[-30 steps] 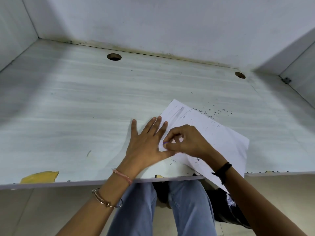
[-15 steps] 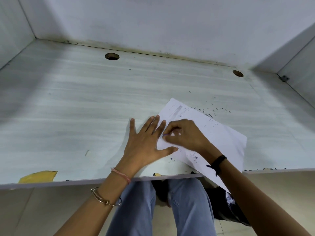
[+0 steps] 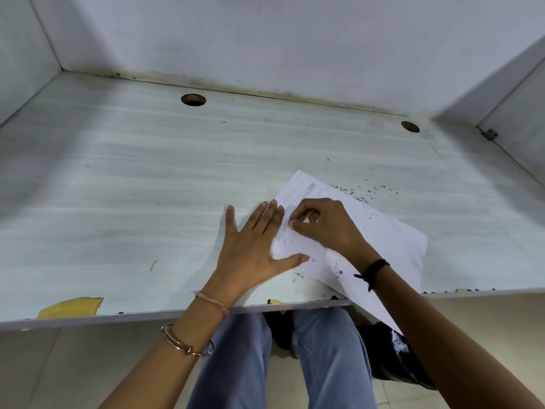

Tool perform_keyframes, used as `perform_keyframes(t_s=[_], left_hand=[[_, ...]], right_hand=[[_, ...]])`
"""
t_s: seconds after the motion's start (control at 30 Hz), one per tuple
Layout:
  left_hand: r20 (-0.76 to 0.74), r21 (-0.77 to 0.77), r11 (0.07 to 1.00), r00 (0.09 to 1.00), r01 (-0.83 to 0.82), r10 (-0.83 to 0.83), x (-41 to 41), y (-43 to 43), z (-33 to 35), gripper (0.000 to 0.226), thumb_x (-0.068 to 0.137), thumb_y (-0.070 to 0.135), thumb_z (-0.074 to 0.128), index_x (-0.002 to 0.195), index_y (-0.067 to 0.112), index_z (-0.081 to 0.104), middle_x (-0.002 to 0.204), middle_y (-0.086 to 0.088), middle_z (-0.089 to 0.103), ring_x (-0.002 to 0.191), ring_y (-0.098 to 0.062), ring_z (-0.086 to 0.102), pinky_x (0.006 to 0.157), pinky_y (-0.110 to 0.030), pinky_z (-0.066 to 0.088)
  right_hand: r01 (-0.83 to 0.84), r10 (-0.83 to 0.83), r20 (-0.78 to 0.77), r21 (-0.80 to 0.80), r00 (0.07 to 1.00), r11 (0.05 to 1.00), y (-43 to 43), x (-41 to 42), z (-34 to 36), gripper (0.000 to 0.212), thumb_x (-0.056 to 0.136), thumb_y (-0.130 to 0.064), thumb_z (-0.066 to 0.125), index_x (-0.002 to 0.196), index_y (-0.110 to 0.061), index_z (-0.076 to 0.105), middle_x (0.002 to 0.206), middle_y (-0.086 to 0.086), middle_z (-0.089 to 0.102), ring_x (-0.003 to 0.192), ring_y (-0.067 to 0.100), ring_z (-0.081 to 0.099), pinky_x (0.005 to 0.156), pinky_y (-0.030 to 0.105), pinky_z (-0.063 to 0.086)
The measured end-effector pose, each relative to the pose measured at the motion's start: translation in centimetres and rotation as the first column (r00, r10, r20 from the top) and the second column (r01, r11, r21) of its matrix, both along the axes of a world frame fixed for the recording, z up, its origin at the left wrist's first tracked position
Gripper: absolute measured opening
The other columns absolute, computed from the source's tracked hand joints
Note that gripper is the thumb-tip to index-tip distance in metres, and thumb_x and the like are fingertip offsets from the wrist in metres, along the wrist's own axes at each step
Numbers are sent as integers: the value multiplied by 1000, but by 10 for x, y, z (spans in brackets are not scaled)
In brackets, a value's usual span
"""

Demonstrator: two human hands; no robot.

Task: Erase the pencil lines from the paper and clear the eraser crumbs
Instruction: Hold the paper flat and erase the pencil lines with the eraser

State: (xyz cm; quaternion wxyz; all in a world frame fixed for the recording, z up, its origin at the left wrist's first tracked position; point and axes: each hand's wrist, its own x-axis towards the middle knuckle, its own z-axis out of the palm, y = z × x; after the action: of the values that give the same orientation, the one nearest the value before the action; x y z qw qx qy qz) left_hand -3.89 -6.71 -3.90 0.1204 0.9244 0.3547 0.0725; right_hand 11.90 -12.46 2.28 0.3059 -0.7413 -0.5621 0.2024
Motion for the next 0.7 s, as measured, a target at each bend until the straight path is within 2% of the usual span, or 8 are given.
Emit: perform_keyframes(t_s=[0.13, 0.23, 0.33, 0.4, 0.47, 0.53, 0.6, 0.7], left_hand=[[-18, -1, 1000, 1000, 5, -5, 1, 1, 1, 104, 75, 90, 16, 155, 28, -7, 162, 10, -13, 147, -4, -16, 112, -61, -17], [0, -3, 1000, 1000, 1, -1, 1, 1, 0, 105, 70, 92, 6, 155, 31, -6, 163, 11, -11, 148, -4, -14, 113, -62, -15], [-6, -13, 1000, 1000, -16, 16, 2, 0, 2, 99, 74, 90, 9, 155, 34, 0, 163, 10, -3, 149, -8, -8, 113, -64, -10], [-10, 7, 1000, 1000, -28, 28, 8, 0, 7, 94, 77, 88, 15, 155, 35, 8, 162, 7, 11, 148, -14, 5, 112, -67, -3], [-14, 89, 996, 1000, -20, 21, 17, 3, 12, 98, 74, 90, 17, 154, 32, 16, 151, 1, 29, 140, -21, 22, 109, -66, 13], [-17, 129, 992, 1000, -10, 13, 24, 7, 14, 104, 70, 92, 18, 152, 29, 20, 145, -3, 34, 134, -24, 27, 106, -61, 21], [-22, 112, 994, 1000, -9, 12, 27, 11, 10, 108, 67, 93, 14, 153, 28, 18, 155, -4, 24, 143, -26, 16, 110, -62, 16], [-11, 30, 1000, 1000, -2, 2, 29, 13, 3, 111, 64, 93, 9, 155, 30, 3, 164, 2, -7, 149, -18, -14, 113, -65, -8]], right_hand=[[-178, 177, -15, -130, 984, 975, -8, -9, 0, 3, 76, -16, 75, 77, -17, 73, 71, -10, 69, 57, 1, 52, 58, 13, 40], [-22, 22, 31, -9, 999, 1000, -3, 6, -2, 2, 77, -14, 74, 78, -14, 72, 68, -14, 65, 55, -1, 50, 55, 8, 36], [19, -19, 22, -12, 1000, 1000, -2, 8, -6, 3, 78, -11, 73, 80, -14, 72, 58, -26, 60, 52, 0, 48, 53, 7, 36], [2, -2, -9, -6, 1000, 1000, -5, 9, -9, 5, 79, -11, 73, 80, -15, 73, 64, -21, 63, 57, 0, 52, 58, 7, 38], [-40, 40, -7, -15, 999, 999, -8, 13, -8, 7, 80, -11, 72, 83, -17, 73, 76, -10, 69, 70, 3, 59, 67, 8, 42], [-93, 94, 18, -45, 995, 995, -11, 17, -6, 11, 80, -12, 71, 88, -18, 73, 84, -7, 72, 80, 4, 63, 75, 8, 44], [-111, 111, 9, -64, 994, 992, -13, 19, -4, 14, 80, -11, 72, 92, -18, 72, 88, -7, 72, 82, 4, 65, 77, 10, 47], [7, -8, -35, -50, 999, 999, -6, 25, -3, 11, 79, -10, 72, 87, -16, 69, 84, -4, 72, 73, 3, 63, 70, 9, 47]])
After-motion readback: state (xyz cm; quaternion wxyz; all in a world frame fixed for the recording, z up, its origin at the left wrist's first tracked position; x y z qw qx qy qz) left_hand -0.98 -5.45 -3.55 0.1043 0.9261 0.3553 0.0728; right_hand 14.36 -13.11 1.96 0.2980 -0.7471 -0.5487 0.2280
